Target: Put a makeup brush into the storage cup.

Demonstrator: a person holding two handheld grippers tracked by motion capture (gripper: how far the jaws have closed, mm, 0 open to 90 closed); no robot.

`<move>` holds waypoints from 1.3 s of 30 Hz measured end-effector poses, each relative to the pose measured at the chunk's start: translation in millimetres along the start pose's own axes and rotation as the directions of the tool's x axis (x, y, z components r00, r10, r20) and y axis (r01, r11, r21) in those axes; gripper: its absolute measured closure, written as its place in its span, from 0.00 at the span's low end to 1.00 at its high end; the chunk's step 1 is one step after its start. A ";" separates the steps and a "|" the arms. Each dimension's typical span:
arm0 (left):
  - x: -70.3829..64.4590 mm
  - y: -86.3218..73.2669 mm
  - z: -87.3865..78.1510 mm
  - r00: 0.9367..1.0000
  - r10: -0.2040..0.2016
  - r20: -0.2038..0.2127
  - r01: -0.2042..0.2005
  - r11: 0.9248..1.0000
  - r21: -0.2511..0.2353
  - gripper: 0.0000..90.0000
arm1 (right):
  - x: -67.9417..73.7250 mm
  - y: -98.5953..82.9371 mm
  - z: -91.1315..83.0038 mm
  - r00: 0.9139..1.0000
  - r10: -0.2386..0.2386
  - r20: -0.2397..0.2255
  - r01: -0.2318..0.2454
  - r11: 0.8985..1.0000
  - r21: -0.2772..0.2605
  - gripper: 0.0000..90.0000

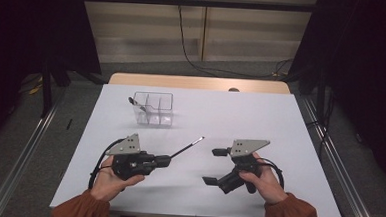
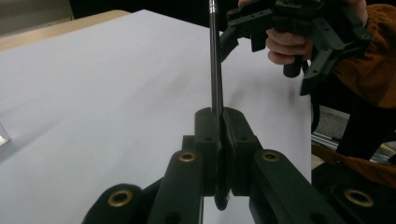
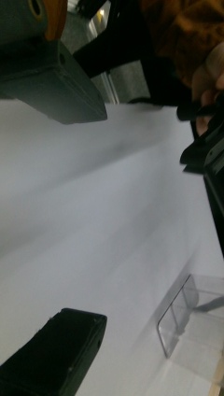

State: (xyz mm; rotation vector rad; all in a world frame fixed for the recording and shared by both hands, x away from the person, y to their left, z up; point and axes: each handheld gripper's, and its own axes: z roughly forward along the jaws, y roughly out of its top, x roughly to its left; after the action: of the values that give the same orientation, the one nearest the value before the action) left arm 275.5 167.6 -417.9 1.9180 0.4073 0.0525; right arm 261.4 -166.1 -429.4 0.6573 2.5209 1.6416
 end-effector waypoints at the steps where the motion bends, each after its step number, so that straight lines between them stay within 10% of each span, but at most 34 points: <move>1: -0.6 0.1 0.5 1.000 0.004 0.000 -0.004 1.000 -0.008 0.95 | 0.7 0.5 -0.3 1.000 0.002 -0.008 -0.002 1.000 -0.009 0.02; 16: -6.1 3.0 7.8 0.999 0.019 0.029 -0.017 0.998 -0.067 0.95 | 2.8 14.1 0.3 0.999 0.038 -0.033 -0.042 0.991 -0.128 0.02; 39: -9.9 2.5 15.7 0.998 0.050 0.032 -0.048 0.997 -0.063 0.95 | -1.5 22.4 5.8 0.999 0.037 -0.034 -0.043 0.976 -0.212 0.52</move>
State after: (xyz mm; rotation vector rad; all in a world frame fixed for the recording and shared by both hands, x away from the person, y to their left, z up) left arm 270.4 149.7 -420.1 1.8650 0.3327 0.0643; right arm 271.4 -154.1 -412.4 0.6690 2.3187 1.9137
